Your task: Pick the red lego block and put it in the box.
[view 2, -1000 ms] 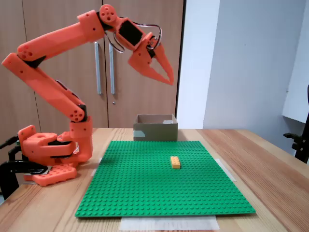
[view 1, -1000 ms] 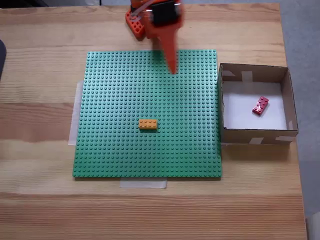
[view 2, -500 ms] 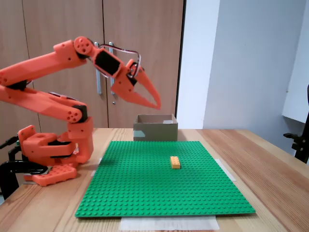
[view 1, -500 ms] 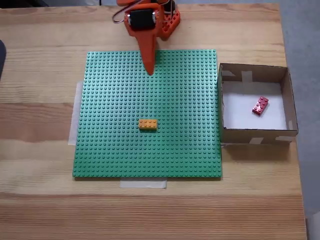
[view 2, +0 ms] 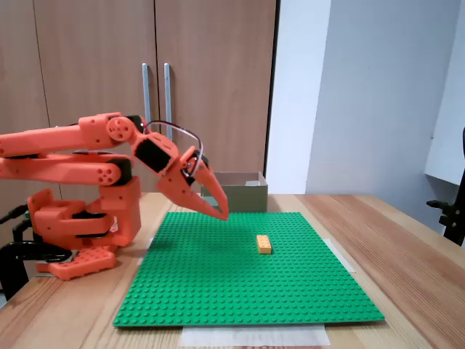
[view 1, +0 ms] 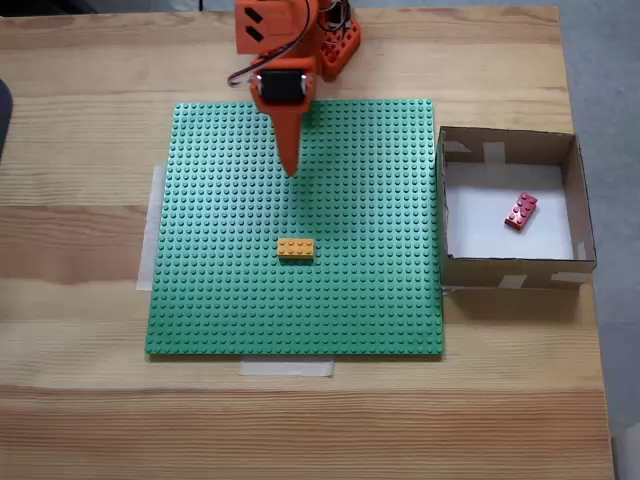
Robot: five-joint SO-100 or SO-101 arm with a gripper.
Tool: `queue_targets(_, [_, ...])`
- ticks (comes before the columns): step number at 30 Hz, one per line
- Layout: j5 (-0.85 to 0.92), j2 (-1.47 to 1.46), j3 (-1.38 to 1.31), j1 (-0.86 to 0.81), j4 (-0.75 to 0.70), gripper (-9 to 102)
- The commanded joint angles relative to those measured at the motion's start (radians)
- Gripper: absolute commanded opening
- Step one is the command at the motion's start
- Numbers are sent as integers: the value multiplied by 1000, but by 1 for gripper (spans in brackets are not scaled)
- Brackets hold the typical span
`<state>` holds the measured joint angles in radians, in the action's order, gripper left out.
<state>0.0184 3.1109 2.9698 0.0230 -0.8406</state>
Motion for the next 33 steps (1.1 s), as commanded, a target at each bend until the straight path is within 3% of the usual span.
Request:
queue_targets(1, [21, 75, 84, -34, 12, -1])
queue_targets(33, [48, 150, 192, -40, -21, -1])
